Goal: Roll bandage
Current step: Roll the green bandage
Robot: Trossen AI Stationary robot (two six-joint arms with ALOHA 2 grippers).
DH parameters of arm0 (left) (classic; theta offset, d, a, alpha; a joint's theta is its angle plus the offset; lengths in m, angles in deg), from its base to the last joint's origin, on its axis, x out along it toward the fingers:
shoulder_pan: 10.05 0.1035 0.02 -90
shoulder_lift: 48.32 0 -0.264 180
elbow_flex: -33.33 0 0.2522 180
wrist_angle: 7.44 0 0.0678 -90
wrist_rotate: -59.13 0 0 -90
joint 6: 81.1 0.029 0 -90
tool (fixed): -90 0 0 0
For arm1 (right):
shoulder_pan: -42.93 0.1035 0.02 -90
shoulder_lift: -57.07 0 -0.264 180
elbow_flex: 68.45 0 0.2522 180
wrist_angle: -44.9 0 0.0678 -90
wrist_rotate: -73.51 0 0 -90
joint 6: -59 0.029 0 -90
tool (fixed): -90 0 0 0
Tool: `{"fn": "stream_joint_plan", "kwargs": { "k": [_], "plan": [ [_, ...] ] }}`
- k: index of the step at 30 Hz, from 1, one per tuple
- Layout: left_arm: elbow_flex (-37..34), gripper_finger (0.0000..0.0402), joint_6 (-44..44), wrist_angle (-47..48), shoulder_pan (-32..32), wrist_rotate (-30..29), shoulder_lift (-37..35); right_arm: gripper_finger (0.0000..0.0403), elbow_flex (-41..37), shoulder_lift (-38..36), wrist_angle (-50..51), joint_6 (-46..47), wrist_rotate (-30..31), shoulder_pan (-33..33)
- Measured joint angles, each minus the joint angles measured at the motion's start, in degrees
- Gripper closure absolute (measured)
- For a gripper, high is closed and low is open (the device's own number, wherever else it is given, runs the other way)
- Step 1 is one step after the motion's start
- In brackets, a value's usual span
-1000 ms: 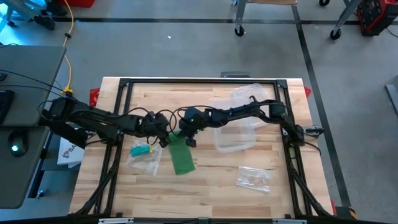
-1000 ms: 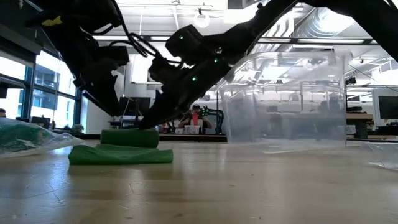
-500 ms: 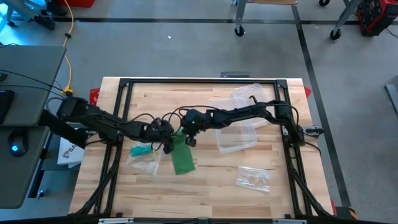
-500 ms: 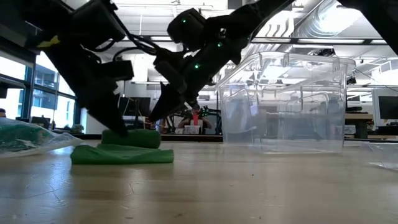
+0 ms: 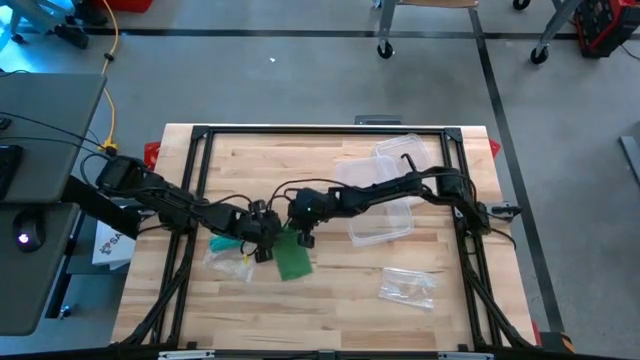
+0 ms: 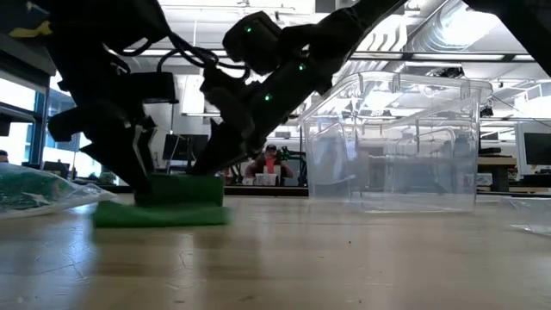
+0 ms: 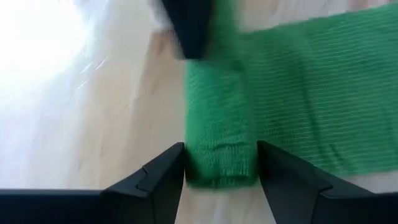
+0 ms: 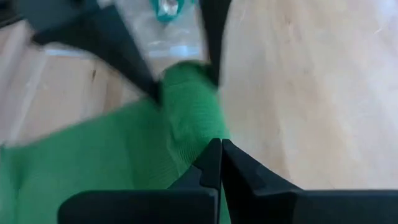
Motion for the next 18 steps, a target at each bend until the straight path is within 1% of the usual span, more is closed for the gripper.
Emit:
{"fn": "stream_joint_plan", "kwargs": {
  "k": [3, 6, 8, 10, 13, 15, 18],
  "plan": [
    [2.8, 0.0215, -1.8, 7.8, -0.5, -3.0, 0.0, 0.0403, 0.1, 1.4, -0.7, 1.1, 0.1, 1.0],
    [4.7, 0.0216, -4.0, 12.6, -0.8, -4.8, 0.0, 0.0403, 0.2, 1.7, -1.6, 1.7, 1.3, 2.5],
    [5.2, 0.0216, -4.3, 13.1, -1.1, -4.6, 0.0, 0.0403, 0.1, 1.8, -2.3, 1.7, 2.5, 3.7],
    [5.3, 0.0216, -4.7, 13.7, -1.4, -4.6, 0.0, 0.0403, 0.1, 1.7, -2.5, 1.7, 5.2, 4.2],
    [5.5, 0.0216, -7.9, 14.8, -2.3, -4.7, 0.0, 0.0403, 0.1, 1.4, -2.3, 1.5, 8.3, 4.4],
    [5.5, 0.0216, -10.0, 14.5, -3.0, -5.0, -0.5, 0.0403, 0.0, 1.0, -1.9, 1.5, 8.8, 4.2],
    [5.5, 0.0216, -11.1, 11.1, -4.3, -5.3, -0.9, 0.0403, 0.0, 0.1, -1.7, 1.4, 8.9, 4.1]
  ]
}}
